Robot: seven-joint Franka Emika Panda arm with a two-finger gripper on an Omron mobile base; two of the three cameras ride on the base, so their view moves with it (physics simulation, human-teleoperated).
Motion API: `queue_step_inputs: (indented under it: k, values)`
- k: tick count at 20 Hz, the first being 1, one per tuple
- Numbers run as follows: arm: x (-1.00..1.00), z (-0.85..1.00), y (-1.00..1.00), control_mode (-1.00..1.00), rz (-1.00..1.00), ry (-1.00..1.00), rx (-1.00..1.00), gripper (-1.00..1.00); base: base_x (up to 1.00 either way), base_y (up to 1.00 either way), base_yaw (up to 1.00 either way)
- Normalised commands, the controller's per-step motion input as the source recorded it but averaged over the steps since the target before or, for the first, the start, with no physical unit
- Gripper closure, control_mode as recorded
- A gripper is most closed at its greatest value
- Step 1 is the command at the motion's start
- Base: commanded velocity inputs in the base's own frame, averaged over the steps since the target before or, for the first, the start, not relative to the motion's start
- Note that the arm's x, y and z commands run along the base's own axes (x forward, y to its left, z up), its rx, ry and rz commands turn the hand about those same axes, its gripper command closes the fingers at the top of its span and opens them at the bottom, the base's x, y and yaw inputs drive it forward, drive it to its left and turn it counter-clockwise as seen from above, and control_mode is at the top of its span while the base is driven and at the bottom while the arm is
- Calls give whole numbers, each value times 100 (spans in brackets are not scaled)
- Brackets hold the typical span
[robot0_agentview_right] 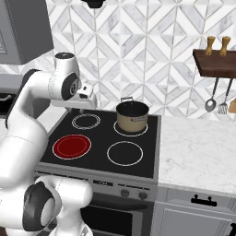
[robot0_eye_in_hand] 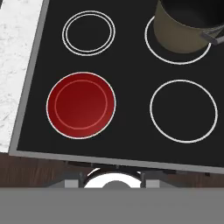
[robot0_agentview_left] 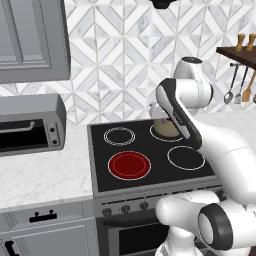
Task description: Turn off the front left burner of the stove.
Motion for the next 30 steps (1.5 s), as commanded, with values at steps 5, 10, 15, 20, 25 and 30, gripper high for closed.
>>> queue_step_inputs:
  k: [5,10,15,20,25,30]
  values:
    - [-22,-10,16,-100,6,0,-8,-100,0,0,0]
    - [-60,-31,45,-100,18,0,-26,-100,0,0,0]
    - [-82,-42,64,-100,24,-5,-40,-100,0,0,0]
    - [-80,-54,78,-100,26,-3,-53,-100,0,0,0]
    - [-70,-78,85,-100,25,-7,-61,-100,0,0,0]
    - [-55,-85,98,-100,19,-20,-60,-100,0,0,0]
